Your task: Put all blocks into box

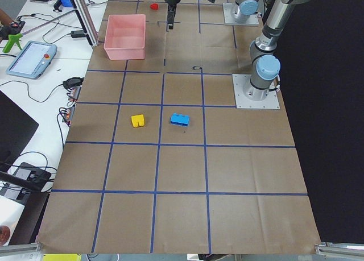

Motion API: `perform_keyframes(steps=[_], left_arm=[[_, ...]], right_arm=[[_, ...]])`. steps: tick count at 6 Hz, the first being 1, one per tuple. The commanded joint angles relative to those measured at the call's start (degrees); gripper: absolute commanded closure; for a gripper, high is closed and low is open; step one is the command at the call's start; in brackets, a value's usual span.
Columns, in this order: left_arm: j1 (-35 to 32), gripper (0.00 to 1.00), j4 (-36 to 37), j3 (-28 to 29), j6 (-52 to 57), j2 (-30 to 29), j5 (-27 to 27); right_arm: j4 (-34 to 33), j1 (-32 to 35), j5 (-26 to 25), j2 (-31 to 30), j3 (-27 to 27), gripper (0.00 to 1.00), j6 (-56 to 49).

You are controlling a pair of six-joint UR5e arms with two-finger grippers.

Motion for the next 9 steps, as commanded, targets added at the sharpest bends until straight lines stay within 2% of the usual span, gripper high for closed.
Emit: perform_keyframes(steps=[1,3,4,5,6,7,9], left_arm=[[0.0,0.00,0.0,0.0,0.0,0.0,0.0],[0.3,0.00,0.3,-0.3,0.2,0.1,0.1],[0.9,0.00,0.7,-0.3,2.5,0.0,0.3],[1.2,0.00,0.7,-0.4,3.2,0.1,0.4],[1.4,0.00,0.7,-0.4,3.3,0.0,0.4],[3.4,0.00,0.7,-0.3,6.5,-0.1,0.4],[14.4,0.00,0.5,-0.4,16.6,-0.5,-0.2]], right_arm=[[0.0,0.0,-0.1,0.0,0.0,0.00,-0.3],[-0.1,-0.2,-0.4,0.2,0.0,0.00,-1.7],[-0.4,-1.5,-0.9,0.3,0.0,0.00,-9.4],[-0.3,-4.8,-1.1,-0.2,0.0,0.00,-14.8],[0.0,-11.4,-1.0,-2.1,0.1,0.00,-21.2],[0.1,-17.8,-0.3,-3.1,0.1,0.00,-29.8],[0.6,-21.2,-0.2,-3.0,0.1,0.00,-32.6]])
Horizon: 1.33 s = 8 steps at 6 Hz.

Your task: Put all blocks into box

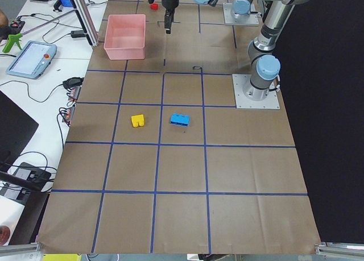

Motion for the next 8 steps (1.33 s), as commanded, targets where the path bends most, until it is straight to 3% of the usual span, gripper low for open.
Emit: perform_keyframes(steps=[1,3,5,6,7,8], left_arm=[[9.8,0.00,0.0,-0.2,10.7,-0.4,0.0],[19.4,0.00,-0.6,-2.3,22.5,-0.3,0.1],[27.5,0.00,2.1,-7.4,31.8,-0.2,0.2],[28.6,0.01,6.3,-10.2,34.2,-0.3,0.6],[28.8,0.01,12.3,-14.3,34.4,-0.4,1.0],[28.8,0.01,18.5,-19.1,34.3,-0.8,1.0]], right_arm=[[-0.8,-2.3,0.1,0.1,0.1,0.00,-4.7],[-5.1,-10.8,0.4,0.9,0.4,0.00,-14.7],[-18.1,-16.5,0.8,3.8,4.9,0.00,-20.5],[-21.1,-19.9,4.5,7.4,6.8,0.00,-21.0],[-22.6,-21.8,5.4,11.2,6.8,0.00,-21.9],[-28.5,-22.1,5.3,14.1,6.9,0.00,-22.7]])
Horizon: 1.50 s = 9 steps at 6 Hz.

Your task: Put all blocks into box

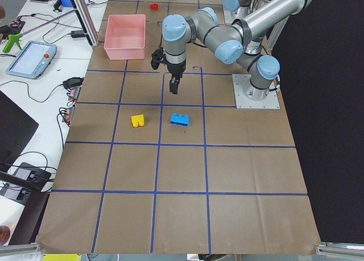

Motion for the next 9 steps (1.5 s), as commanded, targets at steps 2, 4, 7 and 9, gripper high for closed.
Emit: perform_keyframes(steps=[2,4,7,9], left_arm=[[0.2,0.01,13.5,-6.8,0.1,-6.4,-0.5],[0.1,0.01,18.8,-8.2,-0.1,-11.2,-1.0],[0.2,0.01,21.2,-9.0,-0.1,-16.8,-1.0],[0.2,0.01,26.3,-13.0,0.0,-18.7,-0.8]], right_arm=[[-13.7,-1.0,0.6,9.6,0.7,0.00,0.0],[-15.3,-1.1,1.9,11.2,4.6,0.00,1.3],[-20.8,0.2,2.0,11.6,8.2,0.00,20.0],[-28.6,2.7,0.9,11.6,12.4,0.00,26.4]])
